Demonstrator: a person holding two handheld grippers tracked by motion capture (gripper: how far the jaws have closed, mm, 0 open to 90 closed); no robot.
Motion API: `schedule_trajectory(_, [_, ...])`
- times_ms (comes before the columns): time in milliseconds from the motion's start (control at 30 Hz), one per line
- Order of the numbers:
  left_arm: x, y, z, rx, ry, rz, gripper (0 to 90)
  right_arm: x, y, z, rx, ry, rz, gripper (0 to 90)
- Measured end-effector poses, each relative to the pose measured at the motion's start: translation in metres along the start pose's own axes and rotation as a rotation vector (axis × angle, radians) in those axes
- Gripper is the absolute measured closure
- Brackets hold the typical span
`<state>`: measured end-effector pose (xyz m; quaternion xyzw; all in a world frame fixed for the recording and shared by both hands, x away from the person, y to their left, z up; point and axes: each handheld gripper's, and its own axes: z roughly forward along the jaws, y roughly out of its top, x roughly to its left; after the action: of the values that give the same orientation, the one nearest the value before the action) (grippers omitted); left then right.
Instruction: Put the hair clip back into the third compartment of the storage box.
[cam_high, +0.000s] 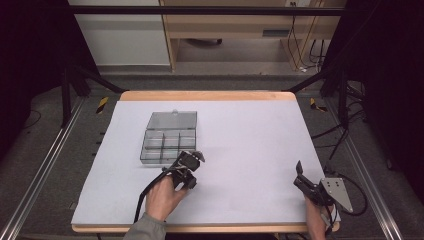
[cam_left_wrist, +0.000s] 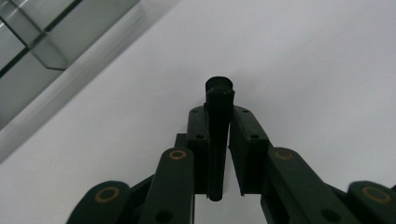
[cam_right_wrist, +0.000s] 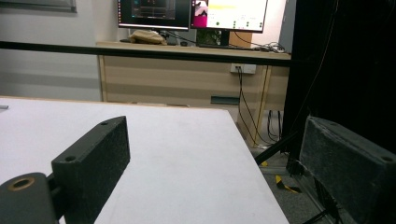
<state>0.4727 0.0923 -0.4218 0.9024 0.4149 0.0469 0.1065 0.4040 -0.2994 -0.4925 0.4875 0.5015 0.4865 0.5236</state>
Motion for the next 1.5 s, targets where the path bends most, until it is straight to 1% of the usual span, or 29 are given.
schedule_trajectory(67, [0.003, -0.002, -0.004, -0.024, -0.009, -0.003, 77.6, 0.000, 0.000, 0.000, 0.000, 0.000, 0.000, 8.5])
schedule_trajectory(133, [0.007, -0.004, -0.008, -0.061, -0.017, -0.004, 77.6, 0.000, 0.000, 0.000, 0.000, 0.000, 0.000, 8.6])
schedule_trajectory(167, [0.009, -0.005, -0.010, -0.077, -0.024, -0.012, 77.6, 0.000, 0.000, 0.000, 0.000, 0.000, 0.000, 8.6])
schedule_trajectory(233, [0.012, -0.007, -0.014, -0.111, -0.023, -0.016, 77.6, 0.000, 0.000, 0.000, 0.000, 0.000, -0.001, 8.6])
schedule_trajectory(300, [0.014, -0.008, -0.018, -0.136, -0.017, -0.013, 77.6, 0.000, 0.000, 0.000, 0.000, 0.000, -0.001, 8.5])
schedule_trajectory(367, [0.018, -0.011, -0.024, -0.186, -0.029, -0.008, 77.6, 0.000, 0.000, 0.000, 0.000, 0.000, -0.001, 8.5])
schedule_trajectory(400, [0.018, -0.011, -0.024, -0.186, -0.029, -0.008, 77.5, 0.000, 0.000, 0.000, 0.000, 0.000, -0.001, 8.6])
schedule_trajectory(433, [0.020, -0.012, -0.029, -0.216, -0.045, 0.001, 77.6, 0.000, 0.000, 0.000, 0.000, 0.000, 0.000, 8.6])
schedule_trajectory(467, [0.020, -0.012, -0.029, -0.216, -0.045, 0.001, 77.6, 0.000, 0.000, 0.000, 0.000, 0.000, 0.000, 8.5])
schedule_trajectory(500, [0.023, -0.013, -0.033, -0.238, -0.051, 0.006, 77.6, 0.000, 0.000, 0.000, 0.000, 0.000, 0.000, 8.6])
schedule_trajectory(533, [0.023, -0.013, -0.033, -0.238, -0.051, 0.006, 77.6, 0.000, 0.000, 0.000, 0.000, 0.000, 0.000, 8.6])
schedule_trajectory(600, [0.025, -0.014, -0.038, -0.273, -0.044, 0.011, 77.6, 0.000, 0.000, 0.000, 0.000, 0.000, -0.001, 8.5])
schedule_trajectory(633, [0.028, -0.014, -0.042, -0.302, -0.040, 0.015, 77.6, 0.000, 0.000, 0.000, 0.000, 0.000, 0.000, 8.5])
schedule_trajectory(700, [0.031, -0.015, -0.047, -0.336, -0.044, 0.018, 77.6, 0.000, 0.000, 0.000, 0.000, 0.000, 0.000, 8.5])
schedule_trajectory(733, [0.031, -0.015, -0.047, -0.336, -0.044, 0.018, 77.6, 0.000, 0.000, 0.000, 0.000, 0.000, 0.000, 8.5])
schedule_trajectory(767, [0.032, -0.016, -0.049, -0.364, -0.040, 0.013, 77.6, 0.000, 0.000, 0.000, 0.000, 0.000, 0.000, 8.5])
schedule_trajectory(800, [0.034, -0.017, -0.051, -0.380, -0.042, 0.008, 77.6, 0.000, 0.000, 0.000, 0.000, 0.000, 0.000, 8.5])
schedule_trajectory(833, [0.038, -0.018, -0.053, -0.409, -0.031, 0.002, 77.6, 0.000, 0.000, 0.000, 0.000, 0.000, 0.000, 8.5])
schedule_trajectory(867, [0.039, -0.019, -0.054, -0.422, -0.028, -0.002, 77.6, 0.000, 0.000, 0.000, 0.000, 0.000, 0.000, 8.5])
schedule_trajectory(933, [0.041, -0.019, -0.055, -0.431, -0.026, 0.000, 77.6, 0.000, 0.000, 0.000, 0.000, 0.000, 0.000, 8.5])
schedule_trajectory(967, [0.042, -0.020, -0.055, -0.452, -0.014, 0.000, 77.6, 0.000, 0.000, 0.000, 0.000, 0.000, 0.000, 8.5])
schedule_trajectory(1133, [0.050, -0.023, -0.061, -0.547, 0.006, 0.013, 77.6, 0.000, 0.000, 0.000, 0.000, 0.000, 0.000, 8.5])
schedule_trajectory(1200, [0.053, -0.023, -0.062, -0.585, -0.005, 0.006, 77.6, 0.000, 0.000, 0.000, 0.000, 0.000, 0.000, 8.5])
schedule_trajectory(1233, [0.056, -0.024, -0.063, -0.612, -0.012, -0.007, 77.6, 0.000, 0.000, 0.000, 0.000, 0.000, 0.000, 8.6])
schedule_trajectory(1267, [0.056, -0.024, -0.063, -0.612, -0.012, -0.007, 77.6, 0.000, 0.000, 0.000, 0.000, 0.000, 0.000, 8.6])
schedule_trajectory(1300, [0.058, -0.025, -0.063, -0.638, -0.019, -0.004, 77.6, 0.000, 0.000, 0.000, 0.001, 0.000, 0.002, 8.5])
schedule_trajectory(1333, [0.058, -0.025, -0.063, -0.638, -0.019, -0.004, 77.6, 0.000, 0.000, 0.000, 0.001, 0.000, 0.002, 8.5])
schedule_trajectory(1400, [0.060, -0.025, -0.063, -0.657, -0.017, 0.001, 77.6, 0.000, 0.000, 0.000, 0.001, 0.000, 0.002, 8.5])
schedule_trajectory(1500, [0.066, -0.026, -0.063, -0.715, -0.028, -0.002, 77.6, 0.000, 0.000, 0.000, 0.001, 0.001, 0.003, 8.5])
